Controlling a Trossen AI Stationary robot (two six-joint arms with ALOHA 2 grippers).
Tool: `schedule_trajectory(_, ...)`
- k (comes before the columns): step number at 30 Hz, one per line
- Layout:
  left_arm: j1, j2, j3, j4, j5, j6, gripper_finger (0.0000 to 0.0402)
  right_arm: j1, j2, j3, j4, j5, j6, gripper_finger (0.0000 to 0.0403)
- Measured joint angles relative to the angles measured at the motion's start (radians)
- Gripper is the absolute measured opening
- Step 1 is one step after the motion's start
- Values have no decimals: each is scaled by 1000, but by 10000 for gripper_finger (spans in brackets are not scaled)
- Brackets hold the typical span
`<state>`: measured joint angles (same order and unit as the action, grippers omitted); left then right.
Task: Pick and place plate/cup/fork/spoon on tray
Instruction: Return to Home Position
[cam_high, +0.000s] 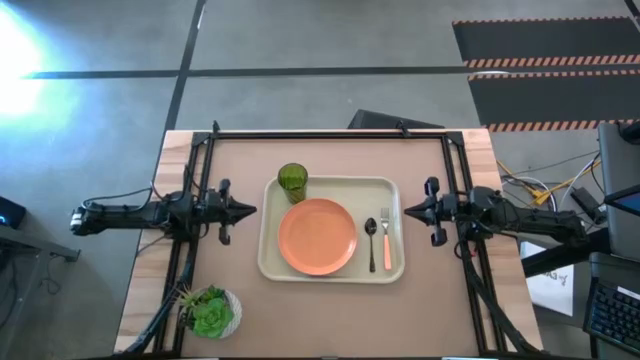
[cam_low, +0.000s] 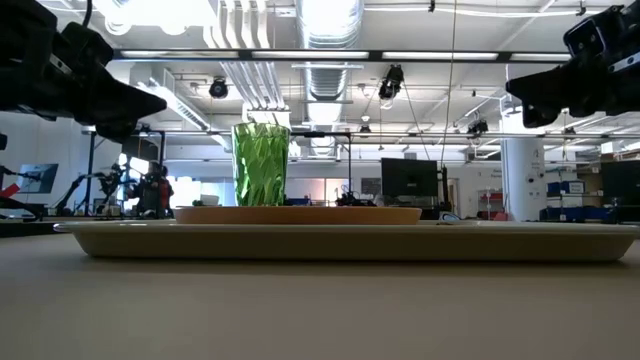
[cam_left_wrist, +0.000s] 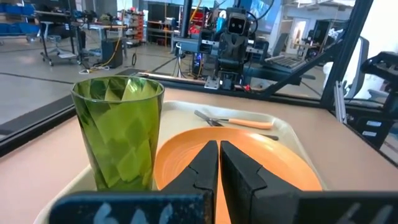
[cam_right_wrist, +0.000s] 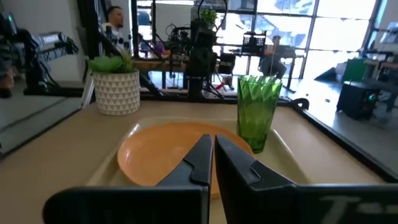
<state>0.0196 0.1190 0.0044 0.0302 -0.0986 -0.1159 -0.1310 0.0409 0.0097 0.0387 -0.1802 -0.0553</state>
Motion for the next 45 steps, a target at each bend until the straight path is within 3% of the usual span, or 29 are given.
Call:
schedule_trajectory(11,22,-26,0,-6,-8,2,0,0,105,0,-7,27,-15,9)
schedule_trajectory(45,23,-48,0,20,6,46,0,0,105,0,-5,24,82,9)
